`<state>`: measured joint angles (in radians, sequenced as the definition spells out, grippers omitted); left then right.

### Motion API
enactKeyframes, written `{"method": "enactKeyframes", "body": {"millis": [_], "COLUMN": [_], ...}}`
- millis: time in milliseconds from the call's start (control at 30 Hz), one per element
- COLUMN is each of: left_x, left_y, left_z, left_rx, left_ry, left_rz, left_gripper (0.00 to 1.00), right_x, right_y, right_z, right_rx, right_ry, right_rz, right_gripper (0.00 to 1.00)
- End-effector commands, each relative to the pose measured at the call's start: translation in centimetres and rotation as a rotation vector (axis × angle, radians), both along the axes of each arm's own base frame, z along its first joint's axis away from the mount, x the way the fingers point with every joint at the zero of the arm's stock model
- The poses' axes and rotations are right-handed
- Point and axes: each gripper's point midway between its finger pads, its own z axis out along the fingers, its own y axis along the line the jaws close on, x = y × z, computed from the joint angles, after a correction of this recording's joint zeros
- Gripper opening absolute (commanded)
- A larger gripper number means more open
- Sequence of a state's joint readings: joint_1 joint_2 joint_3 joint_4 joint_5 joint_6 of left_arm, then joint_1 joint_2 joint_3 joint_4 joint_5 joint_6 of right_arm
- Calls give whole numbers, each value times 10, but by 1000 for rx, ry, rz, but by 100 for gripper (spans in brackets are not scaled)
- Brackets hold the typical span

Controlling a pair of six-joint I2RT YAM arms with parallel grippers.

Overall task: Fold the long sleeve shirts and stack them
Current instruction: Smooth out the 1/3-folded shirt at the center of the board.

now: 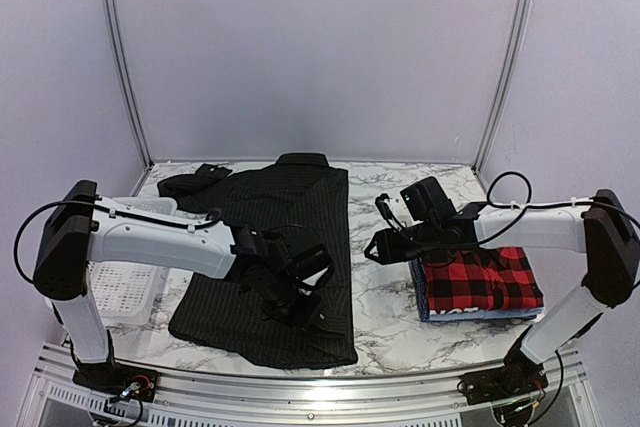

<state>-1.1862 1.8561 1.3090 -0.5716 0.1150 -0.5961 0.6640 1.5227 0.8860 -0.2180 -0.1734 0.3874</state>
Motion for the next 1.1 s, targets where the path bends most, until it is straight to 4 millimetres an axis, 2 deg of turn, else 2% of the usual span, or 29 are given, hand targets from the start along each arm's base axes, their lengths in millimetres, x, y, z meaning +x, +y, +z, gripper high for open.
{"method": "enactKeyframes", "body": {"millis": [0, 100, 200, 333, 400, 533, 667, 833, 1067], "left_x": [-13, -13, -9, -1, 5, 18, 25, 17, -6], "left_y": [6, 7, 7, 9, 12, 16, 8, 0, 7], "left_z": [-3, -4, 5, 22, 30, 44, 44, 19, -24], "left_rx": [27, 34, 18, -8, -19, -48, -57, -44, -34], "left_ry": [36, 34, 10, -25, -40, -60, -58, 0, 97], "left_rz": [-16, -12, -5, 13, 34, 76, 63, 26, 9], "left_gripper": [2, 12, 40, 52, 51, 41, 30, 19, 14], "right_x": [10, 12, 20, 33, 38, 42, 41, 35, 37], "right_y": [9, 11, 14, 22, 29, 43, 55, 67, 73], "right_z": [22, 23, 28, 32, 36, 39, 38, 29, 17], "right_rx": [21, 24, 25, 24, 37, 78, 96, 101, 98], "right_ry": [-59, -64, -79, -103, -110, -105, -97, -74, -62], "right_rz": [8, 9, 4, 6, 18, 41, 60, 83, 77], "right_gripper": [44, 44, 44, 45, 44, 44, 42, 40, 40]}}
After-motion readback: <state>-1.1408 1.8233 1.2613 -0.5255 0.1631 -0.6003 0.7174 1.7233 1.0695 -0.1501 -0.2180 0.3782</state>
